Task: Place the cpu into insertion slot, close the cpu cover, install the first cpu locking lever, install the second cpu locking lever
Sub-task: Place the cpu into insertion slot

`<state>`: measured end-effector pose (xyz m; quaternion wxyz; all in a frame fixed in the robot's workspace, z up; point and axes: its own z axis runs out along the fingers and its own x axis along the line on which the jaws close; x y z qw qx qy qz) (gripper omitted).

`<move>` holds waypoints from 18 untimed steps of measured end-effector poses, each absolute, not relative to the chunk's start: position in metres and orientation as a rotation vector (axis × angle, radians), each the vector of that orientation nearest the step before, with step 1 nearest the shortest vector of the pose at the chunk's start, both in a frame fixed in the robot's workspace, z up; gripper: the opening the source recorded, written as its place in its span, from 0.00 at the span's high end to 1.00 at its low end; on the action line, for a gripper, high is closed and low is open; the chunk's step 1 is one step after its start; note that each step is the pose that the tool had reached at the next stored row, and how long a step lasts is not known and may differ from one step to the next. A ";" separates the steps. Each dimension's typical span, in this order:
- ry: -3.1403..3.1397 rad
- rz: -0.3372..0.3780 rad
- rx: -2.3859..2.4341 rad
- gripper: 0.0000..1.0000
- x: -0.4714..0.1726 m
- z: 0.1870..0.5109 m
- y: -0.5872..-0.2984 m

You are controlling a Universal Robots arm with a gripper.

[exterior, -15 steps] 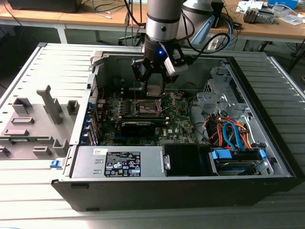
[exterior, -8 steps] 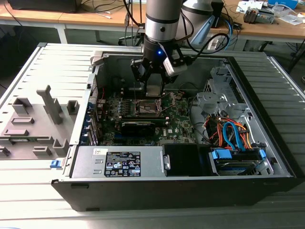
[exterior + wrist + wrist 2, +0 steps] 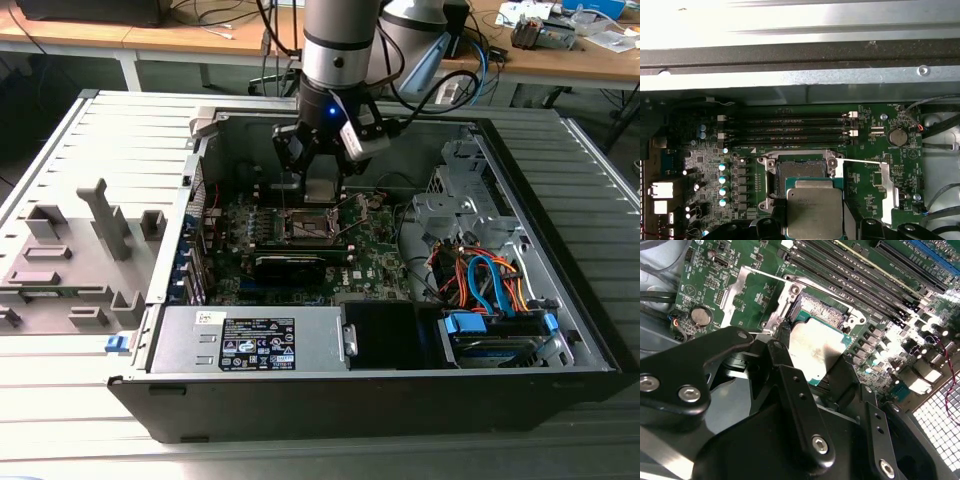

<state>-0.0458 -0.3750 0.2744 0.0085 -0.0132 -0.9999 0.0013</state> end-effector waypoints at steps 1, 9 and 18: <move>-3.124 0.004 -0.041 0.45 -0.046 0.274 -0.375; -3.124 0.004 -0.041 0.45 -0.050 0.273 -0.376; -3.124 0.004 -0.042 0.45 -0.051 0.273 -0.376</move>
